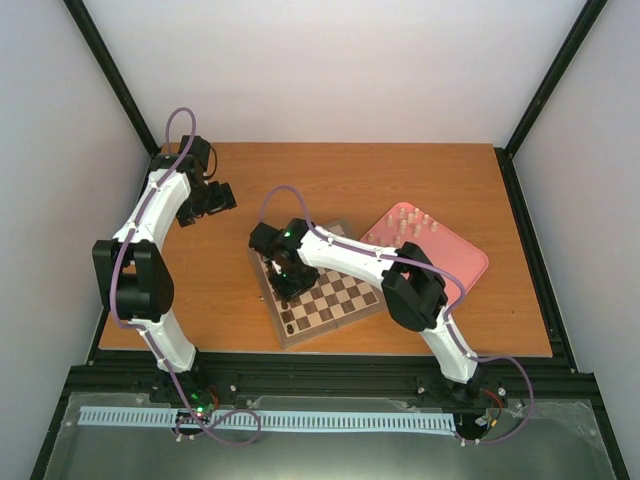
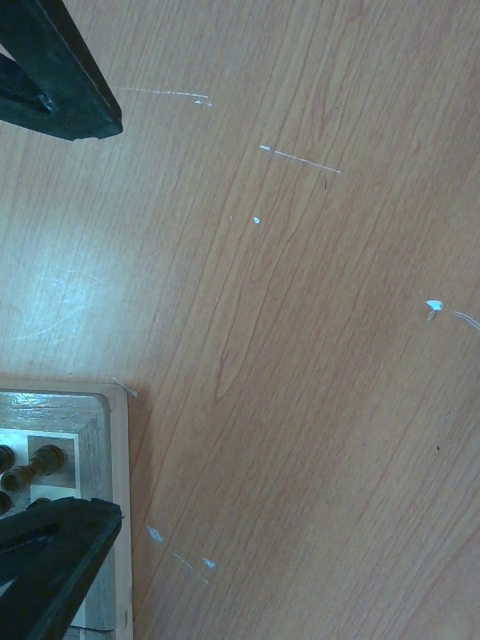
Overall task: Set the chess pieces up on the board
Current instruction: Place the chess piece on the chessboard.
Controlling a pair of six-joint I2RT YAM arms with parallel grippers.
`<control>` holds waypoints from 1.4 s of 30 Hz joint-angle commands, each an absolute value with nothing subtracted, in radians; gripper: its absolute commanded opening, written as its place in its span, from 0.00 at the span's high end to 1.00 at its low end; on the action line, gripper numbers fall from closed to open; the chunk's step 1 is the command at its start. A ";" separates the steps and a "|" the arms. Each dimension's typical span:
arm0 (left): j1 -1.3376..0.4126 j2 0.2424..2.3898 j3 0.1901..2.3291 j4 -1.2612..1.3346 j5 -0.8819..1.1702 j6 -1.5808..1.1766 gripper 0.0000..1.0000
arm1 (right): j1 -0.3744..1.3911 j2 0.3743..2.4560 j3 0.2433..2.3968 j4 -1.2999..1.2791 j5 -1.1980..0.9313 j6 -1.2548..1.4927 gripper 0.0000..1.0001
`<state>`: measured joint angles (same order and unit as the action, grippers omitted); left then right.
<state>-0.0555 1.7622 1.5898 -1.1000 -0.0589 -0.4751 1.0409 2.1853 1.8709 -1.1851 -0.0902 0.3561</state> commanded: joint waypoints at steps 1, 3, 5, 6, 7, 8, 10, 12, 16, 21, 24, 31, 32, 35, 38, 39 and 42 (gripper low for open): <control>-0.061 1.732 1.588 -1.095 -0.055 -0.476 0.00 | 1.057 2.211 1.917 -1.187 -0.082 0.341 0.97; -0.061 1.729 1.587 -1.095 -0.057 -0.476 0.00 | 1.058 2.221 1.923 -1.191 -0.085 0.337 0.97; -0.061 1.727 1.585 -1.095 -0.057 -0.476 0.00 | 1.057 2.229 1.929 -1.196 -0.085 0.335 0.97; -0.060 1.726 1.584 -1.095 -0.058 -0.476 0.00 | 1.058 2.232 1.932 -1.197 -0.082 0.333 0.97; -0.060 1.724 1.582 -1.094 -0.058 -0.476 0.00 | 1.058 2.234 1.935 -1.198 -0.080 0.333 0.97; -0.061 1.724 1.579 -1.094 -0.059 -0.476 0.00 | 1.058 2.237 1.937 -1.200 -0.077 0.332 0.97; -0.060 1.725 1.579 -1.094 -0.058 -0.476 0.00 | 1.057 2.245 1.943 -1.207 -0.072 0.330 0.97; -0.061 1.728 1.581 -1.094 -0.059 -0.476 0.00 | 1.058 2.253 1.950 -1.214 -0.072 0.325 0.97; -0.060 1.733 1.586 -1.095 -0.058 -0.476 0.00 | 1.057 2.255 1.955 -1.218 -0.067 0.323 0.96; -0.061 1.736 1.586 -1.096 -0.061 -0.476 0.00 | 1.057 2.245 1.953 -1.223 -0.054 0.320 0.88; -0.060 1.738 1.586 -1.095 -0.061 -0.476 0.00 | 1.057 2.225 1.942 -1.221 -0.053 0.319 0.81; -0.061 1.736 1.589 -1.097 -0.061 -0.477 0.00 | 1.057 2.173 1.915 -1.197 -0.069 0.315 0.71; -0.061 1.736 1.589 -1.097 -0.063 -0.477 0.00 | 1.057 2.170 1.913 -1.195 -0.074 0.315 0.71; -0.060 1.731 1.591 -1.098 -0.061 -0.476 0.00 | 1.057 2.160 1.911 -1.194 -0.085 0.311 0.70; -0.061 1.727 1.591 -1.100 -0.064 -0.476 0.00 | 1.057 2.133 1.908 -1.197 -0.066 0.316 0.68; -0.061 1.725 1.592 -1.100 -0.064 -0.476 0.00 | 1.057 2.120 1.906 -1.197 -0.058 0.320 0.67; -0.061 1.724 1.594 -1.104 -0.064 -0.476 0.00 | 1.057 2.081 1.900 -1.219 -0.041 0.329 0.64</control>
<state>-0.0555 1.7618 1.5768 -1.0988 -0.0597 -0.4751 1.0481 2.1685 1.9091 -1.1995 -0.0677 0.3191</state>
